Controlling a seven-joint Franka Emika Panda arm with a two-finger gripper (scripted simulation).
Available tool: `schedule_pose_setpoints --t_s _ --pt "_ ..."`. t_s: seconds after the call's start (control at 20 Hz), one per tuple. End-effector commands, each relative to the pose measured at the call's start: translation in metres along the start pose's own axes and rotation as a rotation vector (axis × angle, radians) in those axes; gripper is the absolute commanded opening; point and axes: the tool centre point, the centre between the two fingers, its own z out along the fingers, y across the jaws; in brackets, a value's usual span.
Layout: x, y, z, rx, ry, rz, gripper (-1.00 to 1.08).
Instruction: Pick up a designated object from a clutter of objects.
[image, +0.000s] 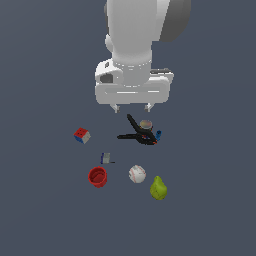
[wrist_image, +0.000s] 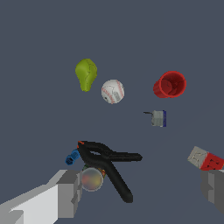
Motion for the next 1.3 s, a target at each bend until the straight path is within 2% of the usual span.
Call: schedule_pose_setpoints --t_s 0.0,0.4,0.85,1.25 --pt "0.000 0.000 0.000 0.000 0.000 0.000 1.00" --pt "0.012 -0.006 -0.025 -0.011 0.066 -0.032 1.00" --pt "0.015 -0.004 -0.022 -0.012 0.064 -0.038 1.00" --pt "0.036 0.012 0.001 -0.015 0.056 -0.082 1.00"
